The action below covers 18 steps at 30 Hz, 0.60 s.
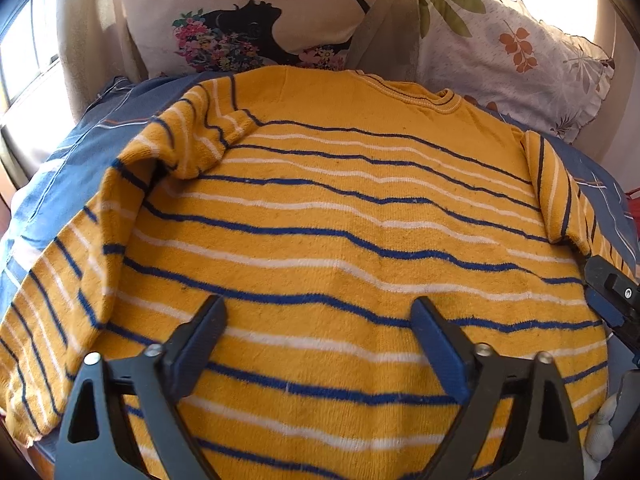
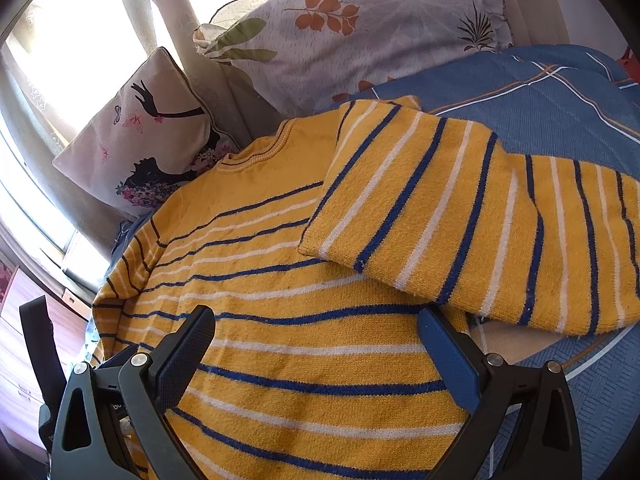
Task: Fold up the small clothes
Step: 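Hover both grippers over the striped yellow sweater, positioning near the folded sleeve, then grasp the folded sleeve cuff with the right gripper and lift it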
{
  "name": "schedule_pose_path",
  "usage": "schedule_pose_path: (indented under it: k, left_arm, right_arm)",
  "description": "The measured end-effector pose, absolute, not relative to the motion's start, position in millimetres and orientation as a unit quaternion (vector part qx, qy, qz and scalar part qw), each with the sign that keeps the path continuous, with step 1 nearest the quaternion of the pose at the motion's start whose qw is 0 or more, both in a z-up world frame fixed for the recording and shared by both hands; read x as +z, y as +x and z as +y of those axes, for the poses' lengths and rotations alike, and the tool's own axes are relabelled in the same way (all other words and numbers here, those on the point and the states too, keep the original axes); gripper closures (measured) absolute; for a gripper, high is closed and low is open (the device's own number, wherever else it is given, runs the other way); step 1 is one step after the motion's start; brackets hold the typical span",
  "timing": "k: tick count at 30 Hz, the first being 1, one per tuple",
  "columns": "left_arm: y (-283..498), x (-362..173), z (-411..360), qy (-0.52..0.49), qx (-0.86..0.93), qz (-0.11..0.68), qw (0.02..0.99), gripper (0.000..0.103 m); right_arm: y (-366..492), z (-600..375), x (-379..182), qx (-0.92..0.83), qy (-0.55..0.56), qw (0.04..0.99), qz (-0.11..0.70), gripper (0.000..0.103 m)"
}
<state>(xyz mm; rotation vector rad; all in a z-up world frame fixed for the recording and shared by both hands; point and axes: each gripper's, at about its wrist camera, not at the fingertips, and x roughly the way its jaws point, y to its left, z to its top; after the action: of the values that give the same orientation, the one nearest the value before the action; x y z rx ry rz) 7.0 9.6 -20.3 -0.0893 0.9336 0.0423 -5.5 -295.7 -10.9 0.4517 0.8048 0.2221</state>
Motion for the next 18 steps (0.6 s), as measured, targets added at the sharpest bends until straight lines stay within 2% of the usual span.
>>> schedule_pose_path:
  k: [3, 8, 14, 18]
  left_arm:
    - [-14, -1, 15, -0.077, -0.019, 0.440, 0.895, 0.024]
    - [-40, 28, 23, -0.064, -0.004, 0.396, 0.916, 0.023]
    - [-46, 28, 29, -0.086, -0.018, 0.393, 0.915, 0.023]
    - [-48, 28, 25, -0.090, -0.031, 0.392, 0.915, 0.023]
  right_arm:
    - [-14, -306, -9, 0.126, 0.234, 0.883, 0.388, 0.002]
    - [-48, -345, -7, 0.102, 0.247, 0.878, 0.398, 0.004]
    - [-92, -422, -10, -0.017, 0.280, 0.877, 0.390, 0.004]
    - [-86, -439, -8, -0.070, 0.273, 0.877, 0.388, 0.004]
